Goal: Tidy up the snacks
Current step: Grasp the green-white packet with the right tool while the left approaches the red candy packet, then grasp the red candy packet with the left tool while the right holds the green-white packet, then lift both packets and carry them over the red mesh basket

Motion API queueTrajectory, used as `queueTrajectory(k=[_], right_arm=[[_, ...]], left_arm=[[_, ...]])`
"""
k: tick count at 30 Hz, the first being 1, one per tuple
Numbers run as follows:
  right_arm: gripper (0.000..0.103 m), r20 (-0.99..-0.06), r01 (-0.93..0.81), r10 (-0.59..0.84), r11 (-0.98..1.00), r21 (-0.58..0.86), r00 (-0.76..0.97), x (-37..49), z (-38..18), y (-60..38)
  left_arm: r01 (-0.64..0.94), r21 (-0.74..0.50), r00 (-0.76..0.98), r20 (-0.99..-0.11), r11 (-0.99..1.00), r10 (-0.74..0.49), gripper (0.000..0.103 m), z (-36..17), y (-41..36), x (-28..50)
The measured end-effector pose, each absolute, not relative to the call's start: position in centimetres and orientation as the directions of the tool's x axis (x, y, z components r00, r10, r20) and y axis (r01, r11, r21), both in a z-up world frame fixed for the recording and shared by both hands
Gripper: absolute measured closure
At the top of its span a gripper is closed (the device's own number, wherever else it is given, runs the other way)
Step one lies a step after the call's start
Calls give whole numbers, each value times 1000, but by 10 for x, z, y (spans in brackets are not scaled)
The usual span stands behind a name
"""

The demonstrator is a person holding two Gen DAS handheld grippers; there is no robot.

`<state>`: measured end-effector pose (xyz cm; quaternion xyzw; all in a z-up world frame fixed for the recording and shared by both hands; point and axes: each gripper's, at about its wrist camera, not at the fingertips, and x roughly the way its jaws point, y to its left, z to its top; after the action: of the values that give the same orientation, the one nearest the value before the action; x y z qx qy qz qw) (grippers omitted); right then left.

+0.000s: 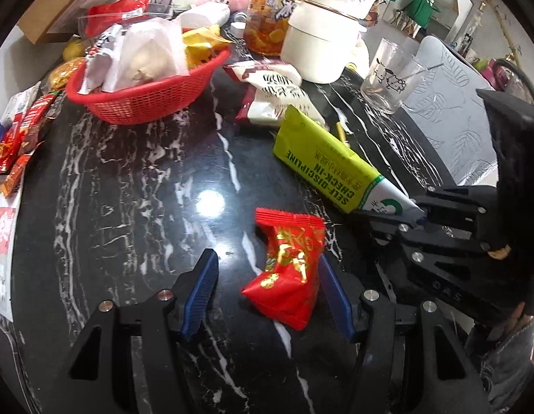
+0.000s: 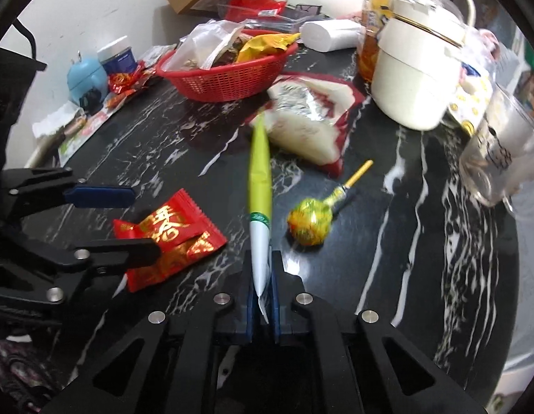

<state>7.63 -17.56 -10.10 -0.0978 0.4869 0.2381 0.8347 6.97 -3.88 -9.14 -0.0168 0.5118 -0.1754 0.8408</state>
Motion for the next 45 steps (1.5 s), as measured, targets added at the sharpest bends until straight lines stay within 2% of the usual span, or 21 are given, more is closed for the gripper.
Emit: queueTrajectory(k=[6, 18, 20, 21, 25, 33, 37, 41, 45], right_arm=[[96, -852, -450, 314, 887, 105, 419, 60, -96, -193], [96, -854, -370, 313, 916, 155, 417, 33, -96, -216], [96, -854, -366, 313, 917, 158, 415, 31, -97, -216], [96, -855, -364, 312, 918, 158, 415, 31, -97, -216], [96, -855, -360, 312, 919, 160, 415, 28, -99, -215], [95, -861, -366, 315, 916, 165, 400, 21, -102, -210], [93, -860, -369, 289, 920, 130, 420, 19, -102, -205], [83, -857, -378, 285, 919, 116, 430, 27, -101, -200], [84, -842, -391, 301, 913, 119, 448, 38, -99, -195]], left_arm=[[320, -203, 394, -860, 925, -325, 44, -97, -56, 70], [377, -65, 460, -852, 924, -248, 44, -102, -79, 66], [380, -48, 473, -848, 924, -239, 53, -102, -80, 65], [382, -28, 485, -845, 924, -227, 65, -102, -81, 64], [373, -72, 466, -848, 925, -254, 69, -101, -75, 66], [371, -96, 463, -843, 923, -274, 70, -94, -68, 51], [368, -104, 460, -843, 924, -278, 70, -94, -65, 48], [359, -128, 466, -834, 925, -296, 70, -91, -58, 47], [347, -143, 463, -833, 927, -302, 70, -94, -53, 49]])
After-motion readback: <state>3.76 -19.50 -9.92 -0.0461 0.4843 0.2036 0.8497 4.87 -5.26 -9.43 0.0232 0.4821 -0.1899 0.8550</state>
